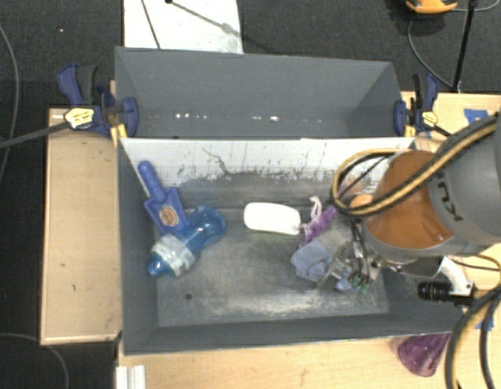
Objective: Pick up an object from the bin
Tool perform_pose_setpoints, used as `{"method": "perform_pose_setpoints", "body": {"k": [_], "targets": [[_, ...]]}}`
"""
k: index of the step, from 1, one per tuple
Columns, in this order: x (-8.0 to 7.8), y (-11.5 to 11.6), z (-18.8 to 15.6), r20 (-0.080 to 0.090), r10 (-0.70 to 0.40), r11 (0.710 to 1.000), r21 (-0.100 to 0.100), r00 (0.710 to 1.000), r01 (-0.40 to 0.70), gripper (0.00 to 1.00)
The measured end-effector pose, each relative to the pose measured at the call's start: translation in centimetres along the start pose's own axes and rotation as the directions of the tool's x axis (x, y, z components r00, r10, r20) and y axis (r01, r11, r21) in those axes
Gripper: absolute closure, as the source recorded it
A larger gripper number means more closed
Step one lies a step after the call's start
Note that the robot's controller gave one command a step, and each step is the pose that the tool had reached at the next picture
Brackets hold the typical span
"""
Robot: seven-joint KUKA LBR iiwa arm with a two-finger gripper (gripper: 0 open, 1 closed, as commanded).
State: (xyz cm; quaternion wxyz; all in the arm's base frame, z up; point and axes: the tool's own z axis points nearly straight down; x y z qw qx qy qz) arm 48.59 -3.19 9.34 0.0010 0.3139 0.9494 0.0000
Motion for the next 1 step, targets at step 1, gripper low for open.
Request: {"method": "perform_pose_setpoints", "body": {"k": [1], "targets": [[-0.01, 0.00, -1.85, 0.000, -0.001, 1.000, 0.000, 1.000, 0.001, 1.00]]}}
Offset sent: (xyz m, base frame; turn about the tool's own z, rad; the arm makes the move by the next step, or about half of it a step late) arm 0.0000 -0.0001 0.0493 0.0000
